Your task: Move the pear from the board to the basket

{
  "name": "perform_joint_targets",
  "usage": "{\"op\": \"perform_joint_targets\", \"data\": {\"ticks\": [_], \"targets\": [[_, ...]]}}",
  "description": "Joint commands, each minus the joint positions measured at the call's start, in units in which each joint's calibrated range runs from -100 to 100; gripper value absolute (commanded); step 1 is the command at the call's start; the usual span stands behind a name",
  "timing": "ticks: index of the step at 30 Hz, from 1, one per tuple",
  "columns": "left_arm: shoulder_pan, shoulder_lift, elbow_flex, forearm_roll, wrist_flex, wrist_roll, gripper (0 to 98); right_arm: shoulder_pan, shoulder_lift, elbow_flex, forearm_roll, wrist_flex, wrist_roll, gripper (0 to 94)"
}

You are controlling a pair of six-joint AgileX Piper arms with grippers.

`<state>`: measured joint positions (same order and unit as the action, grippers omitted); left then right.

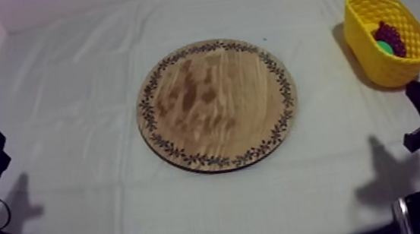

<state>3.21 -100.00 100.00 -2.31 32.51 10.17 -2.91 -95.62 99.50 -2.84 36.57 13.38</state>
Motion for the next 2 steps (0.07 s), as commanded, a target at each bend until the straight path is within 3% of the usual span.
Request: {"op": "perform_joint_targets", "data": {"ticks": [1,2], "targets": [[0.02,0.0,0.0,-0.01,-0.01,0.01,0.1,-0.03,-0.05,0.05,0.35,0.48,-0.09,0.7],[0.02,0.0,0.0,-0.01,-0.01,0.01,0.1,-0.04,-0.05,0.05,0.56,0.62,-0.05,0.7]]}}
